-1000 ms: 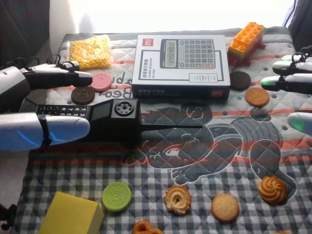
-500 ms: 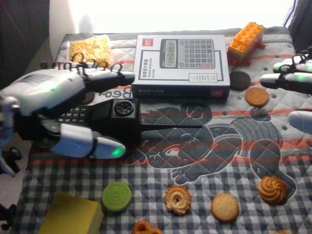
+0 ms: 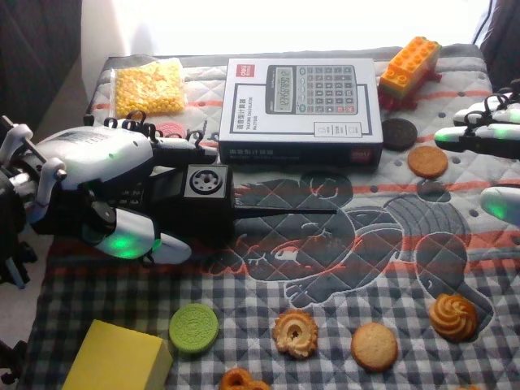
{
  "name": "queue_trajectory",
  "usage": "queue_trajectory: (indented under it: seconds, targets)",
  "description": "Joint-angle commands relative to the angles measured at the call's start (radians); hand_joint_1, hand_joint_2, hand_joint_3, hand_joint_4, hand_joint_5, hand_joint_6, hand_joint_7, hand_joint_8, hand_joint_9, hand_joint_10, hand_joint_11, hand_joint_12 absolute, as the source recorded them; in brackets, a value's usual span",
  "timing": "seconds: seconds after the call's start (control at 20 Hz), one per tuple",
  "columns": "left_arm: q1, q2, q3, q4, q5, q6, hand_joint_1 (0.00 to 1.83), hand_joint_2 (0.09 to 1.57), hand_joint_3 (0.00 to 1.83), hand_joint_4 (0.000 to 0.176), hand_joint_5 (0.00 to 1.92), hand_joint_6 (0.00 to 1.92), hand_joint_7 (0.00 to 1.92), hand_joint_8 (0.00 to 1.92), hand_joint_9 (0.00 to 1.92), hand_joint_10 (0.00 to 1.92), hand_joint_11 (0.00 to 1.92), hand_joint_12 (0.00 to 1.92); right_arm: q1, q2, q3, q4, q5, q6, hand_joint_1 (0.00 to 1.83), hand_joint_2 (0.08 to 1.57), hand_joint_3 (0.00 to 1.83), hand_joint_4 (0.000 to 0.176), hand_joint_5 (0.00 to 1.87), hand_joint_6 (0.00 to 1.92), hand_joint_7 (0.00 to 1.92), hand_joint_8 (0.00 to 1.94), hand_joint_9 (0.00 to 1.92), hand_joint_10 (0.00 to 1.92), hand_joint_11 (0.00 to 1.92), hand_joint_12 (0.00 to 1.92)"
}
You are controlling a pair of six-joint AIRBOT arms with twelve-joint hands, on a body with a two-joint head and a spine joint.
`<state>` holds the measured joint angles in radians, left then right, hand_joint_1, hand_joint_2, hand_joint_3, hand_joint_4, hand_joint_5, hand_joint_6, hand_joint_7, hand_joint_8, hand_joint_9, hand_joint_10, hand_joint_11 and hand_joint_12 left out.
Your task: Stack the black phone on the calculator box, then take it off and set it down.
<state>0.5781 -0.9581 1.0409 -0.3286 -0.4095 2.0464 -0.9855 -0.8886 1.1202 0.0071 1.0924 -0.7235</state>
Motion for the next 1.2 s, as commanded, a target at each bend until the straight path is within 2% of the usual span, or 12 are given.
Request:
queue_trajectory:
  seconds: [0.0,0.05,0.2,0.3,0.35,0.4,0.45,0.5,0.75,0.95,1.05,1.15]
  targets:
    - [-0.010,-0.002,0.007,0.004,-0.083,0.004,0.85,0.93,0.00,0.052,0.43,0.01,0.49,0.02,0.46,0.01,0.05,0.58,0.006,0.005,-0.001,0.021,0.119,0.003,0.09,1.39,0.00,0.063,0.42,0.01,0.38,0.00,0.37,0.01,0.28,0.29]
    - [-0.009,-0.002,0.010,0.001,-0.079,0.006,0.88,0.93,0.00,0.048,0.43,0.01,0.50,0.02,0.47,0.01,0.03,0.58,0.006,0.005,-0.002,0.021,0.119,0.003,0.07,1.40,0.00,0.065,0.43,0.01,0.38,0.00,0.38,0.01,0.31,0.29]
    - [-0.008,0.000,0.019,-0.020,-0.077,0.016,0.88,0.96,0.00,0.124,0.33,0.00,0.52,0.01,0.50,0.01,0.00,0.67,0.001,0.005,-0.004,0.021,0.119,0.003,0.08,1.40,0.00,0.082,0.44,0.00,0.41,0.00,0.40,0.01,0.33,0.30]
    - [-0.012,0.002,0.018,-0.042,-0.078,0.057,0.89,0.97,0.00,0.091,0.41,0.01,0.54,0.01,0.51,0.01,0.00,0.69,0.000,0.005,-0.004,0.021,0.119,0.003,0.08,1.40,0.00,0.073,0.44,0.00,0.40,0.00,0.40,0.01,0.33,0.30]
    - [-0.012,0.003,0.017,-0.047,-0.077,0.069,1.03,0.95,0.00,0.005,0.66,0.03,0.85,0.06,0.69,0.15,0.12,1.06,-0.001,0.004,-0.004,0.021,0.119,0.003,0.10,1.40,0.00,0.071,0.43,0.00,0.38,0.00,0.39,0.00,0.35,0.30]
    - [-0.012,0.004,0.017,-0.049,-0.077,0.071,1.03,0.95,0.00,0.005,0.66,0.03,0.85,0.06,0.69,0.15,0.12,1.06,-0.001,0.004,-0.004,0.021,0.119,0.003,0.10,1.40,0.00,0.071,0.43,0.00,0.38,0.00,0.39,0.00,0.35,0.30]
    - [-0.012,0.005,0.017,-0.054,-0.077,0.071,1.05,0.94,0.00,0.000,0.71,0.01,0.92,0.04,0.66,0.32,0.13,1.17,-0.001,0.004,-0.005,0.021,0.119,0.003,0.10,1.40,0.00,0.071,0.43,0.00,0.38,0.00,0.39,0.00,0.35,0.30]
    - [-0.012,0.005,0.017,-0.060,-0.077,0.071,1.17,1.07,0.00,0.000,1.05,0.78,0.92,1.22,0.89,1.59,0.81,1.77,-0.002,0.004,-0.005,0.020,0.119,0.003,0.14,1.39,0.00,0.073,0.43,0.00,0.39,0.00,0.41,0.01,0.38,0.29]
    - [-0.015,0.005,0.009,-0.071,-0.092,0.071,1.27,1.09,0.00,0.000,1.09,0.58,1.01,1.18,0.96,1.39,0.88,1.71,-0.004,0.004,-0.007,0.014,0.119,0.003,0.21,1.39,0.00,0.044,0.45,0.00,0.40,0.00,0.45,0.01,0.46,0.24]
    - [-0.030,0.045,-0.040,-0.033,-0.133,0.071,1.26,1.13,0.00,0.000,0.99,0.75,0.93,1.33,0.90,1.51,0.85,1.76,-0.004,0.004,-0.007,0.012,0.117,0.003,0.18,1.39,0.00,0.062,0.43,0.00,0.40,0.00,0.40,0.00,0.39,0.21]
    - [-0.053,0.058,-0.060,0.002,-0.150,0.068,1.26,1.09,0.00,0.000,0.96,0.94,1.11,0.84,1.05,0.83,0.83,1.24,-0.006,0.004,-0.007,0.013,0.116,0.003,0.16,1.40,0.00,0.035,0.44,0.00,0.40,0.00,0.39,0.00,0.38,0.13]
    - [-0.086,0.060,-0.068,0.070,-0.159,0.011,1.27,1.06,0.00,0.000,1.02,0.81,1.16,0.83,1.10,0.79,0.86,1.28,-0.006,0.002,-0.007,0.013,0.116,0.003,0.13,1.41,0.00,0.058,0.43,0.00,0.41,0.00,0.38,0.00,0.37,0.11]
